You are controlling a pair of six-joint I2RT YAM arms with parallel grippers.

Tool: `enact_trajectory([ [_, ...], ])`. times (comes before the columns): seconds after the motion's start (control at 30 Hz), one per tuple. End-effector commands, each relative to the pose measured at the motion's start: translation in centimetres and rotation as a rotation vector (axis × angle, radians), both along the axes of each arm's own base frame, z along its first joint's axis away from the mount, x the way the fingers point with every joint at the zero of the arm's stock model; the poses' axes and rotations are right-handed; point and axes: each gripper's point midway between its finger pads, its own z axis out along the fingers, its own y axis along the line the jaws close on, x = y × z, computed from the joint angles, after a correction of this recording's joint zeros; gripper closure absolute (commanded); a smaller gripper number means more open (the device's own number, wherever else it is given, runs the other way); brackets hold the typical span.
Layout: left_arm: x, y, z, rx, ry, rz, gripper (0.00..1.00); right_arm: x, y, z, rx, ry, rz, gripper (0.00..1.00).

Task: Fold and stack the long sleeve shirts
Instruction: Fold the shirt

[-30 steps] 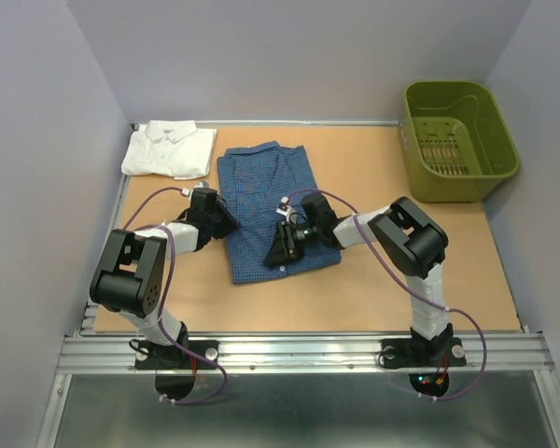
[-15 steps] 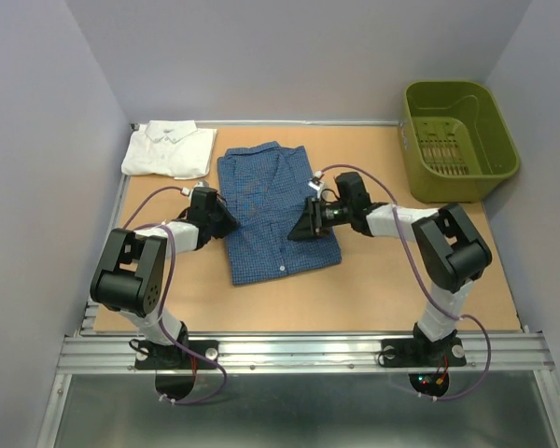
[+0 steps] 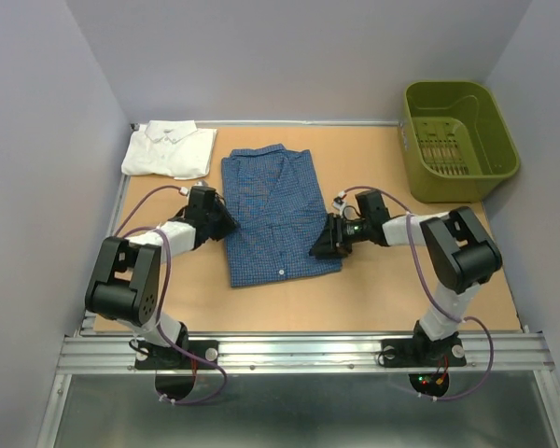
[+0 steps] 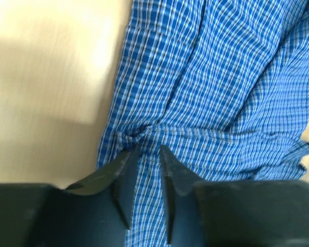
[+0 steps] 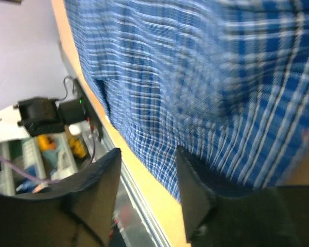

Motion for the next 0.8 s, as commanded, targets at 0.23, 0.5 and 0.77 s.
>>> enact_trajectory([
  [0.23,7.6,1.4,13.5,0.294,-0.323,-0.154,0.23,3.0,-2.2,7.6,-0.118,-0.213,-0.299,0.36],
  [0.5,12.9,-0.3,11.0,0.425,-0.313,-0.251,0.24,1.9,-2.0,6.4,-0.231,-0.185,-0.485,0.46],
  [0.77,14.0,-2.0,6.0,0.411,-0.218,-0.271,0.27,1.5,-0.1,2.8,-0.316,-0.094,-0.483,0.48],
])
